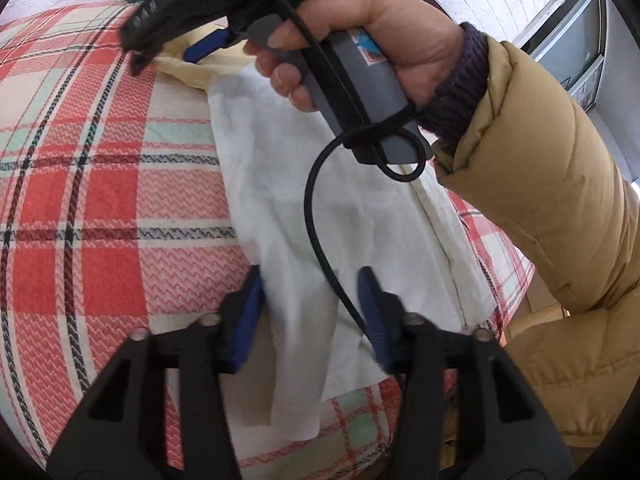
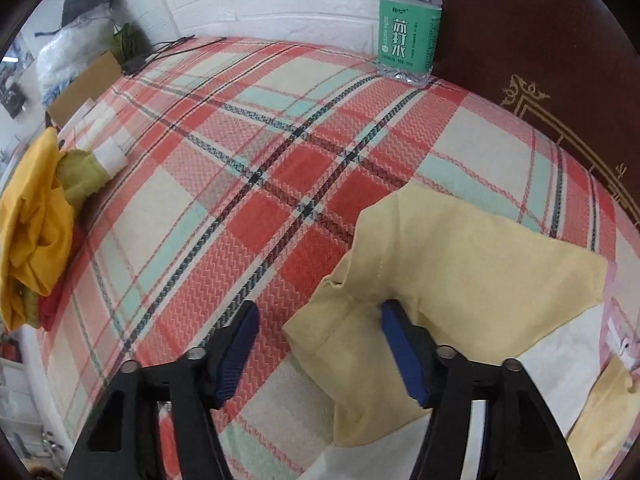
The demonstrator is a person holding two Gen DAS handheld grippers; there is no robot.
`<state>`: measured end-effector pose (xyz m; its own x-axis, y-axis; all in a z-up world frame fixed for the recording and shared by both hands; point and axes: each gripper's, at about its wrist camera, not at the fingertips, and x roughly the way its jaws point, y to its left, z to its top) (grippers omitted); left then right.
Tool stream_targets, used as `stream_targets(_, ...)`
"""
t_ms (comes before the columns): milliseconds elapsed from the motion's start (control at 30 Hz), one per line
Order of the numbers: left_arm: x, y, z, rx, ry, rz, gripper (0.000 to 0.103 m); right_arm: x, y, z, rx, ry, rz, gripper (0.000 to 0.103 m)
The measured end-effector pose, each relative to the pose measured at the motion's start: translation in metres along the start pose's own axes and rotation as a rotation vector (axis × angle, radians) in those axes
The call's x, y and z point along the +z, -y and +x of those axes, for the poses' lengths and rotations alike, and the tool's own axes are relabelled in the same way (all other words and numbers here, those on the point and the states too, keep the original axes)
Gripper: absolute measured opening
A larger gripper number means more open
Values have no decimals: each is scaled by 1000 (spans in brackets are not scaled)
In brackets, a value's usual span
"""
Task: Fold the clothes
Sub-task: 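Grasp the shirt side edge with the left gripper and fold it toward the center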
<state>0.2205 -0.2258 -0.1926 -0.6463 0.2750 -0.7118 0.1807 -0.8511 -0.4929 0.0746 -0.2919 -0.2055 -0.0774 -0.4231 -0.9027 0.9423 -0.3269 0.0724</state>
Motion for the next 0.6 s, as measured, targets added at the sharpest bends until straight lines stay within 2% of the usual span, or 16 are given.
stream_targets(33, 0, 0, 1, -2, 4, -6, 36, 0, 1, -1, -24, 8, -7, 22)
stream_targets(67, 1, 0, 1, -4, 7, -11, 30, -1, 5, -2, -31, 16, -1, 10)
stream_targets(167, 4, 8, -1, -22, 22, 4, 21, -8, 33, -14, 58, 41, 98, 8)
stream_targets(300, 10, 25, -6, -52, 43, 41, 19, -22, 66, -47, 177, 121, 188, 8)
stream_targets(467, 17, 57, -10, -92, 45, 136, 19, -52, 110, -97, 260, 240, 276, 8)
stream_targets(600, 16, 74, -5, -98, 13, 208, 19, -81, 149, -125, 278, 308, 356, 8)
